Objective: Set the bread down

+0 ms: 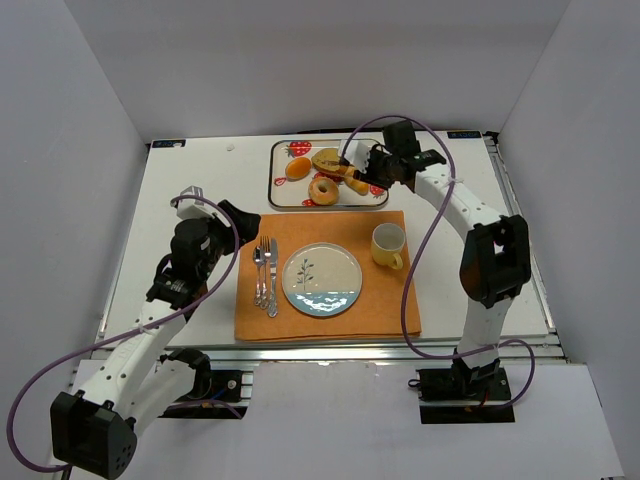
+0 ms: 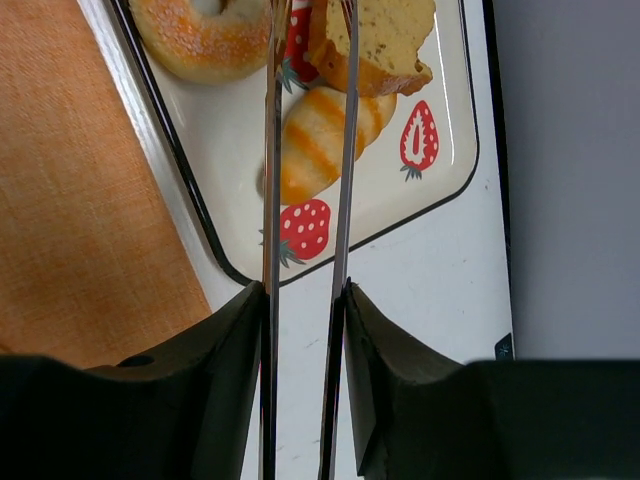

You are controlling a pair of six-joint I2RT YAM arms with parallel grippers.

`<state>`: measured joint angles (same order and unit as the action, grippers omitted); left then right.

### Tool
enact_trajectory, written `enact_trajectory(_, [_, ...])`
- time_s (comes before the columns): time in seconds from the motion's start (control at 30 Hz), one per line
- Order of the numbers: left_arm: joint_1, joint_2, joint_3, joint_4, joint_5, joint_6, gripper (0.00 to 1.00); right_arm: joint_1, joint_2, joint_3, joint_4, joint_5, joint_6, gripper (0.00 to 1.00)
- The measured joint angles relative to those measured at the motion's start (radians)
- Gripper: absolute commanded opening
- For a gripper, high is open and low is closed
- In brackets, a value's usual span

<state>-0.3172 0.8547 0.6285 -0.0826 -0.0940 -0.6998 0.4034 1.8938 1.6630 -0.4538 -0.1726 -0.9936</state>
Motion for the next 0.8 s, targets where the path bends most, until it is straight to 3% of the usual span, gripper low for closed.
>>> enact_trajectory(0.8, [0.000, 0.000, -0.002, 0.001, 0.000, -0.001, 0.92, 0.005, 0.103, 0.005, 0.045, 0.104, -0.137, 0.43])
